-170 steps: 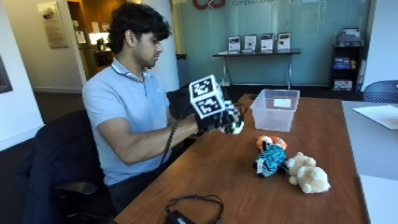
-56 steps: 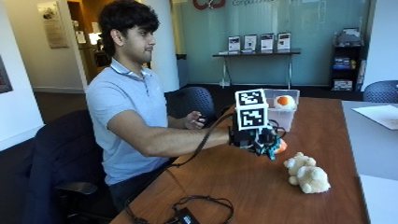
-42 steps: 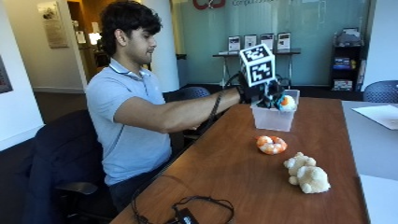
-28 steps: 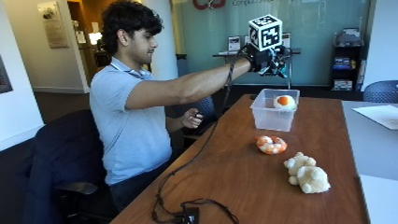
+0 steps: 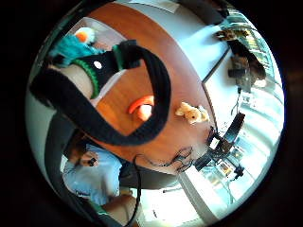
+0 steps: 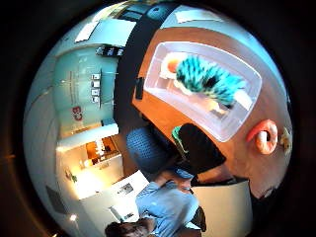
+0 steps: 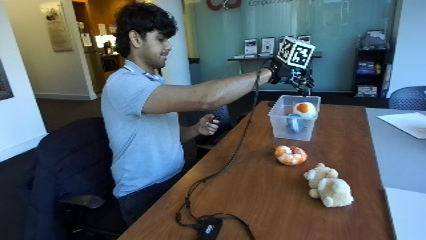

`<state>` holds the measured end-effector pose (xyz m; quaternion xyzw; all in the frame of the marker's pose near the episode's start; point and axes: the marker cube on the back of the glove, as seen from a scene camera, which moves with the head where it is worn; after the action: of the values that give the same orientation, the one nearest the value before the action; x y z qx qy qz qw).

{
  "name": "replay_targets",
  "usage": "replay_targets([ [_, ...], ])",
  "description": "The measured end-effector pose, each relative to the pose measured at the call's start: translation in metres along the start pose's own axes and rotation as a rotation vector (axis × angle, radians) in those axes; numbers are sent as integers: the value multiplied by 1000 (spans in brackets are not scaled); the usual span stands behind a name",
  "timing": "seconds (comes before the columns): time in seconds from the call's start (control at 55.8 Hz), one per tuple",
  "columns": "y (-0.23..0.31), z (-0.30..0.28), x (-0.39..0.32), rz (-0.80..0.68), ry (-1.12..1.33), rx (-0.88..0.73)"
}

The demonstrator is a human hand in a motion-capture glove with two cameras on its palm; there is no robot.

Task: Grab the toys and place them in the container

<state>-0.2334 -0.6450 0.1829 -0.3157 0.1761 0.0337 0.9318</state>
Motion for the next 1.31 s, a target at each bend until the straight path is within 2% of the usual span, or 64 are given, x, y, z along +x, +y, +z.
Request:
replay_targets([
  [0.233,23,45,88,131,5,-101],
  [0.412,28,125,149,212,33,-207],
  [0.573,19,177,167,225,87,-279],
  [0.663,8,194,169,235,106,-261],
  [0.806,14,186,179,196,39,-90],
  [0.985,26,163,179,181,-99,41],
  [1.128,33,111,164,157,-151,144],
  [1.307,28,31,104,77,-100,255],
])
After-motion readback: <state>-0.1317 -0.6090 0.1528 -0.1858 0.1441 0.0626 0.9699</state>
